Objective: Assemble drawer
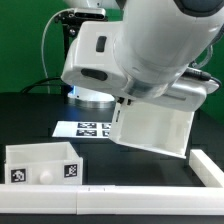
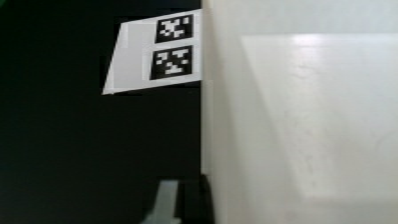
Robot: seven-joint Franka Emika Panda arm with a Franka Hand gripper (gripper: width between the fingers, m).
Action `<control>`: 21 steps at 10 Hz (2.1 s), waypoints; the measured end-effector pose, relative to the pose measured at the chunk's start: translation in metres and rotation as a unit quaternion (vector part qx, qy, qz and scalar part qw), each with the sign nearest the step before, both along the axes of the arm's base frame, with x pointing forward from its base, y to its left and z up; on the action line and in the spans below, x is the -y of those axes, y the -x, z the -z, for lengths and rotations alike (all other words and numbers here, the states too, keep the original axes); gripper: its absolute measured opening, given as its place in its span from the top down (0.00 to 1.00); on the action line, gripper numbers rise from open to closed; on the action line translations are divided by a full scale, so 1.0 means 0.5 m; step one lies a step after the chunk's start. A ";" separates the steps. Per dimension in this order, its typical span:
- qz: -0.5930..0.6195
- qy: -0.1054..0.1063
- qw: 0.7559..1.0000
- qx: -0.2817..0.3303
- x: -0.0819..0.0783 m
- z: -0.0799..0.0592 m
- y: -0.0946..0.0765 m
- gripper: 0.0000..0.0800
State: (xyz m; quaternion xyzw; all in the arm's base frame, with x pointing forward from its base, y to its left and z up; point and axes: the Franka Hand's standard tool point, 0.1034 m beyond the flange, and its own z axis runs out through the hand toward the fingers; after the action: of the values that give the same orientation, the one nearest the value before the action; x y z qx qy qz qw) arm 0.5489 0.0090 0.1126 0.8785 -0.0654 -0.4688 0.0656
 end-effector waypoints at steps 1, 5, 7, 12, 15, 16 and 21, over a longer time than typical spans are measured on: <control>0.003 -0.001 1.000 -0.002 0.004 0.006 0.002 0.96; 0.048 -0.005 0.999 -0.025 0.042 0.060 0.024 0.96; 0.067 -0.023 0.996 -0.053 0.047 0.075 0.044 0.96; 0.066 -0.025 0.996 -0.055 0.047 0.077 0.047 0.57; 0.053 -0.022 0.998 0.024 0.039 0.071 -0.017 0.24; 0.050 -0.023 0.996 0.065 0.035 0.066 -0.043 0.20; 0.037 -0.032 0.976 0.213 0.023 0.007 -0.113 0.19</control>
Offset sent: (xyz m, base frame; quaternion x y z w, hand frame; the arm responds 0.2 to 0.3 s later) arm 0.0013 -0.0035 -0.0222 0.0454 -0.0181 0.0289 0.9984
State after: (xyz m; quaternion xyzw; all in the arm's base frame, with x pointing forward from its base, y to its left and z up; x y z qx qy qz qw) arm 0.6055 -0.0026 0.1093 0.9569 -0.0953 -0.2744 0.0043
